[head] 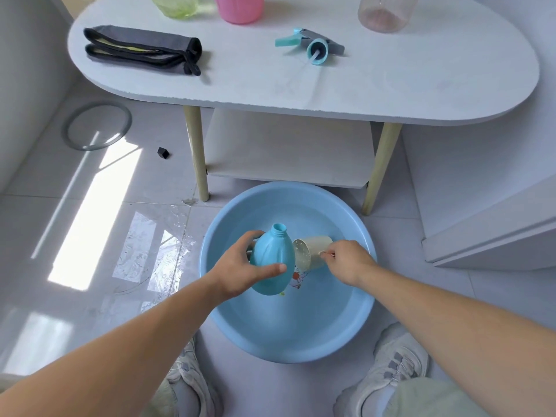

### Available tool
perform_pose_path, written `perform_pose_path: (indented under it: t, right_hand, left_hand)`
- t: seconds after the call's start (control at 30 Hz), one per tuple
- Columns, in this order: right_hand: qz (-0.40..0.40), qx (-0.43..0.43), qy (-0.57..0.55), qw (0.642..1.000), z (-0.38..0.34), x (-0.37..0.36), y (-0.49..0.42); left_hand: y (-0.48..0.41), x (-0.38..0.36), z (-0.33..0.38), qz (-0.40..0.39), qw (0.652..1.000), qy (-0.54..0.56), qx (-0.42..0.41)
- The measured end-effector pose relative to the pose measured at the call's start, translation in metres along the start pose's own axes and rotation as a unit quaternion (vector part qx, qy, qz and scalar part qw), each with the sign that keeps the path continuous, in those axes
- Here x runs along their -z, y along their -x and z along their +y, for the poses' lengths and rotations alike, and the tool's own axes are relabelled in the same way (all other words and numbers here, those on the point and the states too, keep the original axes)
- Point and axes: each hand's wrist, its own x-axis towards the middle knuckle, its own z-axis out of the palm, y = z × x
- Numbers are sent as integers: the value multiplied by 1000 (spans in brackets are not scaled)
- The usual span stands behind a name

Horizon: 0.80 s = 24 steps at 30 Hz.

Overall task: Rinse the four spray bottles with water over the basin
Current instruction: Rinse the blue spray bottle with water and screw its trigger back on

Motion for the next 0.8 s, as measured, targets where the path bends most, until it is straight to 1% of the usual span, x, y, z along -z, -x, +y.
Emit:
perform_pose_path:
  t: [0.1, 0.2, 0.3, 0.37, 0.57, 0.67, 0.8]
  right_hand:
    - [6, -30, -115, 993, 4, 6, -3]
    - [9, -39, -190, 981, 7, 16, -2]
    - [5, -42, -285, 957, 8, 30, 5]
    - [12, -24, -335, 942, 6, 43, 11]
    - [41, 33, -401, 915, -9, 97, 50]
    - [64, 60, -445, 891, -16, 128, 73]
    - [82, 109, -468, 873, -27, 166, 107]
  left_hand:
    - [1, 5, 5, 10, 1000, -4, -11]
    - [2, 15, 13, 17, 999, -11, -25]
    - [5, 26, 30, 16, 998, -23, -50]
    - [8, 34, 44, 14, 997, -25, -67]
    - [20, 62, 93, 12, 989, -67, -132]
    - [32, 75, 117, -10, 985, -83, -151]
    - [49, 86, 144, -16, 981, -95, -169]
